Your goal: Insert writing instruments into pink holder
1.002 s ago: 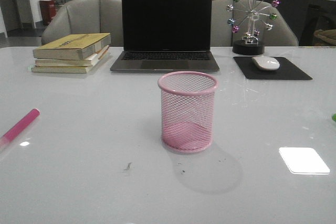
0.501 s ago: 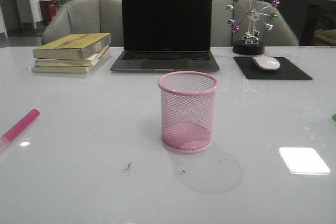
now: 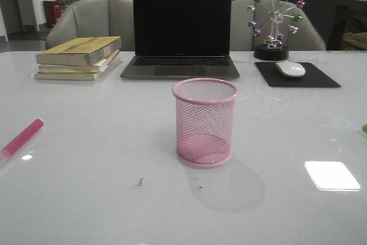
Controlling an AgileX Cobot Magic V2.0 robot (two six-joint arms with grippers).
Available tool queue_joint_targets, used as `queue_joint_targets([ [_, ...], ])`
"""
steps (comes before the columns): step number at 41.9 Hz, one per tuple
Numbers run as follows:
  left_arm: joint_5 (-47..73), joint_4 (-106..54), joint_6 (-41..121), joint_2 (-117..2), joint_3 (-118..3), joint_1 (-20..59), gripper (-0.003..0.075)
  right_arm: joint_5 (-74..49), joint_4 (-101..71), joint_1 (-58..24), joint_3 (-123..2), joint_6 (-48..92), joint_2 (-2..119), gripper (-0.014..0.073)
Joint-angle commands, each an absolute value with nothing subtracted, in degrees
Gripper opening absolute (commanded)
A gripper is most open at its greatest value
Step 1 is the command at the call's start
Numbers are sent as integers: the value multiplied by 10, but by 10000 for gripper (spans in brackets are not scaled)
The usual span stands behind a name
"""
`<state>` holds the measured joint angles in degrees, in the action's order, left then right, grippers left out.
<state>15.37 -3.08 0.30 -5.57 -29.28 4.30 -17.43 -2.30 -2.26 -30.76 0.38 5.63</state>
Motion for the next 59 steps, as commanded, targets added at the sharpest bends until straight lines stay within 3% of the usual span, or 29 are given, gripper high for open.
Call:
queue_joint_targets([
  [1,183,-37,-3,-121,-374,45,100,-209,-22,-23,-385,8,123,69],
  [7,262,-37,-3,-188,-435,45,100,-288,-22,-23,-437,8,186,69],
  [19,369,-37,-3,-284,-438,45,100,-455,-22,-23,-436,8,282,69],
  [29,378,-37,-3,-348,-438,45,101,-517,-22,-23,-436,8,350,70],
  [33,376,-37,0,-369,-438,45,113,-519,-22,-23,-436,8,372,126],
  [35,375,-32,0,-380,-438,45,155,-519,-22,-23,-436,8,383,205],
  [39,372,-30,11,-394,-438,47,333,-518,-22,-23,-436,8,406,408],
  [42,366,-32,14,-401,-438,54,481,-514,-21,-22,-436,5,427,499],
  [45,359,-35,14,-407,-438,73,575,-504,-14,-15,-436,-10,453,509],
  [59,358,-37,14,-411,-432,255,581,-436,-7,39,-486,-17,671,498],
])
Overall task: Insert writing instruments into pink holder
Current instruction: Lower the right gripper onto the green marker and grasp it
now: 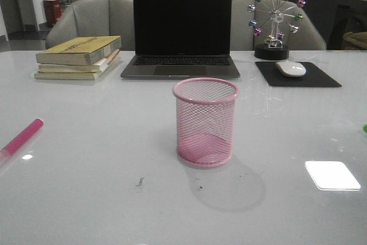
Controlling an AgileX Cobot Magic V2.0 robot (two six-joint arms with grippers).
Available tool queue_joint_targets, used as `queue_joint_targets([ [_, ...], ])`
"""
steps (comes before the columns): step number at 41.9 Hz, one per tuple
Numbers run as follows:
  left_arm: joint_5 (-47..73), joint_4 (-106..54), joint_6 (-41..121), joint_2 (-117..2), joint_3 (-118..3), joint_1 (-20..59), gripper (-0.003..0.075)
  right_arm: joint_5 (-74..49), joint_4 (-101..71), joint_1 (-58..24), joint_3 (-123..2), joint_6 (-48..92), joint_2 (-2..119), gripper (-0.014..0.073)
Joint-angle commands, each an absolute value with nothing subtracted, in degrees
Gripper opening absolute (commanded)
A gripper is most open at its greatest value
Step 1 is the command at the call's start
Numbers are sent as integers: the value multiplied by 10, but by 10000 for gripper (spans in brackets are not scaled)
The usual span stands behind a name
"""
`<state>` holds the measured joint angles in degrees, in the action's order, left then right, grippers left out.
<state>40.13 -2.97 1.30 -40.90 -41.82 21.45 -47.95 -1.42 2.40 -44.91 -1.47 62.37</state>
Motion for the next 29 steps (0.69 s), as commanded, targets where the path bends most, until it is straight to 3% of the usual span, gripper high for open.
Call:
queue_joint_targets([
  [1,358,-37,14,-411,-430,266,581,-434,-7,42,-492,-17,681,498],
  [14,355,-37,14,-411,-424,378,581,-431,-8,59,-615,-16,897,498],
  [29,355,-37,14,-411,-424,386,581,-444,-8,59,-731,4,1040,498],
])
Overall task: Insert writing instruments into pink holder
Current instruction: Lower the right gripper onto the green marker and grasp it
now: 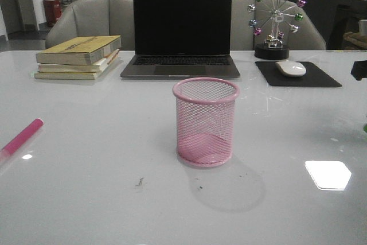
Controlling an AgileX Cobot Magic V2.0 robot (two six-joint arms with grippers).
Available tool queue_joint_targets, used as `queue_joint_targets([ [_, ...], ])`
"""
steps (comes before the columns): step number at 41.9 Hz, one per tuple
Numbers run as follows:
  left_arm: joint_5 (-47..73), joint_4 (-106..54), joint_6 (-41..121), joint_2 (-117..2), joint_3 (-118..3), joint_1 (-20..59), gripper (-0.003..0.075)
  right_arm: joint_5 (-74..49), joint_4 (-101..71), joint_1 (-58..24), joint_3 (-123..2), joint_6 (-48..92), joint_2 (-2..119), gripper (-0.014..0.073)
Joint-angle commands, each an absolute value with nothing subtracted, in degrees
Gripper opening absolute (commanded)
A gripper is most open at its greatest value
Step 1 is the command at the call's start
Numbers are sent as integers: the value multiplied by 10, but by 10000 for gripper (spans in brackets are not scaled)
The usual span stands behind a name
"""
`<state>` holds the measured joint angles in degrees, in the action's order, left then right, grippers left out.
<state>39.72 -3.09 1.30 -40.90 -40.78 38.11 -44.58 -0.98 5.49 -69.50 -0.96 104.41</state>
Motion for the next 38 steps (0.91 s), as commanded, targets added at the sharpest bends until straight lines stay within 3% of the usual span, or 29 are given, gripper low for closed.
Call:
queue_joint_targets([
  [1,355,-37,14,-411,-424,386,581,-445,-8,59,-735,5,1048,498],
  [12,355,-37,14,-411,-424,386,581,-454,-8,59,-769,5,1094,481],
  [23,354,-37,14,-411,-424,386,581,-456,-8,59,-769,5,1096,265],
  [38,354,-37,14,-411,-424,386,581,-472,-8,59,-769,5,1096,257],
])
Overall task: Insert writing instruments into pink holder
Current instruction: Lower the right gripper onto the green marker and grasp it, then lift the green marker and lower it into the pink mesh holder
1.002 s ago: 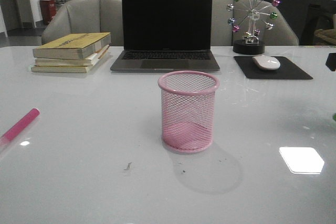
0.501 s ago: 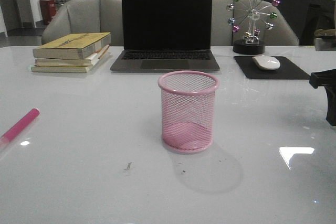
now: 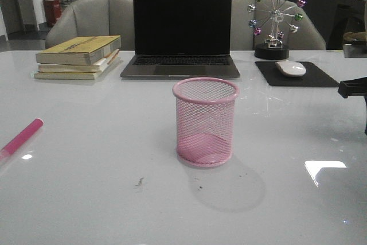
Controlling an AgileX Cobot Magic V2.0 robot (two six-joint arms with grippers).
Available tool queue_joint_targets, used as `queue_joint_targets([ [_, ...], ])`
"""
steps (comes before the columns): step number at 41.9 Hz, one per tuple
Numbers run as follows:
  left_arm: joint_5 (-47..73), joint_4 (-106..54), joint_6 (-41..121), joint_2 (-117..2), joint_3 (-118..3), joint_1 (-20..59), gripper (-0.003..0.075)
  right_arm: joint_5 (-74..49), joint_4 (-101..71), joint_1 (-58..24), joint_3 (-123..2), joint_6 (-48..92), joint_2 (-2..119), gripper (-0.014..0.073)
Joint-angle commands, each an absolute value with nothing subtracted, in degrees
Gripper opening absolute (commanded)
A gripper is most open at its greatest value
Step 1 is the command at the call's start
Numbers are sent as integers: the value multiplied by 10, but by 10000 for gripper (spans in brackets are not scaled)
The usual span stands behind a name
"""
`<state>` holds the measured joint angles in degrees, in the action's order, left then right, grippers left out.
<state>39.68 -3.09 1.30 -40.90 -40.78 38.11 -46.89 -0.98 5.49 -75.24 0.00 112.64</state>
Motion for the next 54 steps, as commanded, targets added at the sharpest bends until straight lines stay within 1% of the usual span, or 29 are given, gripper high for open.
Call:
queue_joint_targets([
  [1,354,-37,14,-411,-424,386,581,-472,-8,59,-769,5,1096,257],
  [32,354,-37,14,-411,-424,386,581,-471,-8,59,-769,13,1096,253],
  [35,354,-37,14,-411,-424,386,581,-471,-8,59,-769,13,1096,220],
  [39,354,-37,14,-411,-424,386,581,-471,-11,59,-769,13,1096,145],
  [43,354,-37,14,-411,-424,386,581,-471,-12,59,-769,13,1090,131],
  [49,354,-37,14,-411,-424,386,581,-434,-14,57,-750,13,1038,131],
  [54,354,-37,14,-411,-424,386,581,-356,-18,47,-679,16,951,131],
])
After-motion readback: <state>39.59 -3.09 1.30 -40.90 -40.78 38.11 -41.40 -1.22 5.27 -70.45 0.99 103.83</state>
